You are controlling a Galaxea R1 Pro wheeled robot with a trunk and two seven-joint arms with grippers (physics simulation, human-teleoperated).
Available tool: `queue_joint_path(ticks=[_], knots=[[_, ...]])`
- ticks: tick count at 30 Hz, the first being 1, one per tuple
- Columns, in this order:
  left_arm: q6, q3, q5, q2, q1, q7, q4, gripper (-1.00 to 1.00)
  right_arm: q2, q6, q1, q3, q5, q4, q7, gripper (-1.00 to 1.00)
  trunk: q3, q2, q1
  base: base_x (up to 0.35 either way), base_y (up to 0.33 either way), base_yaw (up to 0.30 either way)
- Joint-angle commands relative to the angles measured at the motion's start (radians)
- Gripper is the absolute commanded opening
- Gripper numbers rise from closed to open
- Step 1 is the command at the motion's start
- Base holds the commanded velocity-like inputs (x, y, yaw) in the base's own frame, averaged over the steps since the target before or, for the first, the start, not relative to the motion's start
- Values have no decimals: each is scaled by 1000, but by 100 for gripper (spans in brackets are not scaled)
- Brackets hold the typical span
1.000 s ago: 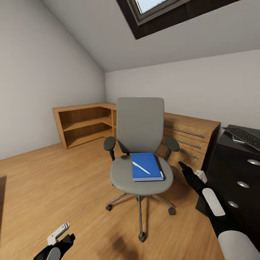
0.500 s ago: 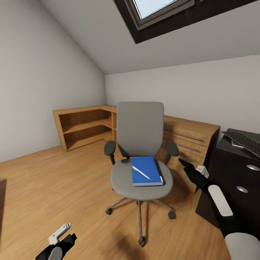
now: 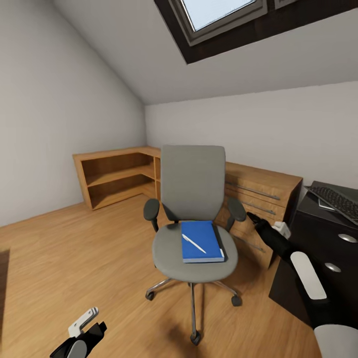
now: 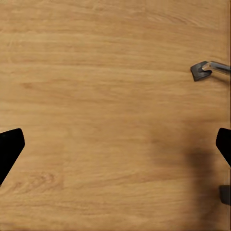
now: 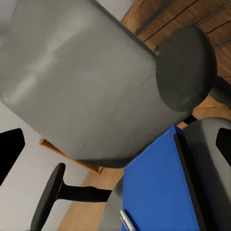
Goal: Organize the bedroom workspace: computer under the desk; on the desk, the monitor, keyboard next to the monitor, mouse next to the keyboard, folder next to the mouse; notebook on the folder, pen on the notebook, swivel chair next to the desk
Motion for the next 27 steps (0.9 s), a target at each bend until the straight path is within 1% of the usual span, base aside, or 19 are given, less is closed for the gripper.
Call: queue_joint_path(ticks=[1,2,4,8,16,27], knots=[[3,1,9,0,-1,5,-1,100,0,7,4,-2,-1,-16,3,100,2,7,-4,0,0,0],[3,1,10,0,-1,5,0,100,0,7,8,-2,-1,-33,3,100,5,14,-8,0,0,0],[1,1,10,0,-1,2,3,100,-1,8,53,-2,0,-143,4,100,12,28,-16,0,0,0],[1,1,9,0,-1,1,5,100,-1,11,80,-3,0,-209,4,100,24,56,-31,0,0,0],[1,1,2,1,0,1,7,100,0,66,93,-4,1,-256,3,100,49,112,-62,0,0,0],[-1,2,-1,1,-1,0,8,100,0,82,95,-4,2,-282,1,100,84,189,-104,0,0,0]])
